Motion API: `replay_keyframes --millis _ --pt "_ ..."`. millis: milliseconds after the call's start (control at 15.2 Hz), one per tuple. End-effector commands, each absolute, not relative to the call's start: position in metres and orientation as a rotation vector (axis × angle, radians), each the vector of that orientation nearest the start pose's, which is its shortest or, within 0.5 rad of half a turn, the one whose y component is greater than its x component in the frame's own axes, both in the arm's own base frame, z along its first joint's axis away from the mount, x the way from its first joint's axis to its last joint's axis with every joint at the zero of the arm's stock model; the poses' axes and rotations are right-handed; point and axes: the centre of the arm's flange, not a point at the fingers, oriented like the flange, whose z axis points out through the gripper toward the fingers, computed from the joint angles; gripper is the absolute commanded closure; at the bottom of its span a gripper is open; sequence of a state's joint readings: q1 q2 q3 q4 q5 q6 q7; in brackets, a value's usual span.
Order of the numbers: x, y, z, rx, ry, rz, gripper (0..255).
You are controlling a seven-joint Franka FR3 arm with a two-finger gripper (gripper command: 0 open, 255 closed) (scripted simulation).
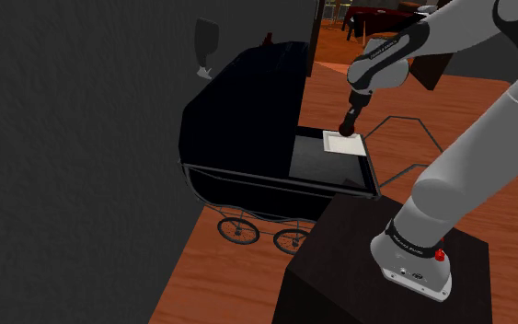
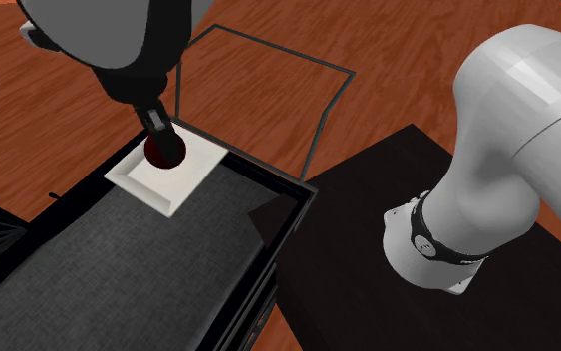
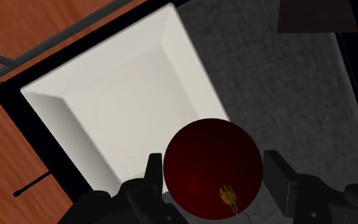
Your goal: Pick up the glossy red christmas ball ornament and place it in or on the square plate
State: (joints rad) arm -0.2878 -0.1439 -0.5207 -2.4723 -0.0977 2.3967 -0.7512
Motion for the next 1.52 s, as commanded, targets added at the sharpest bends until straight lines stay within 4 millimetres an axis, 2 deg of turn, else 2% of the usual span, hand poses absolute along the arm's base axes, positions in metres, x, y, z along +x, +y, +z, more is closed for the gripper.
replay_keyframes --millis 0,132,198,1122,1452 --pt "0.331 -0.362 0.344 -3.175 -0.027 -0.063 255" --pt "0.338 -0.387 0.345 -3.175 -0.027 -0.063 255" --pt "0.345 -0.41 0.346 -3.175 -0.027 -0.063 255" --pt "0.345 -0.41 0.272 -3.175 -0.027 -0.063 255" --pt "0.345 -0.41 0.269 -3.175 -0.027 -0.063 255"
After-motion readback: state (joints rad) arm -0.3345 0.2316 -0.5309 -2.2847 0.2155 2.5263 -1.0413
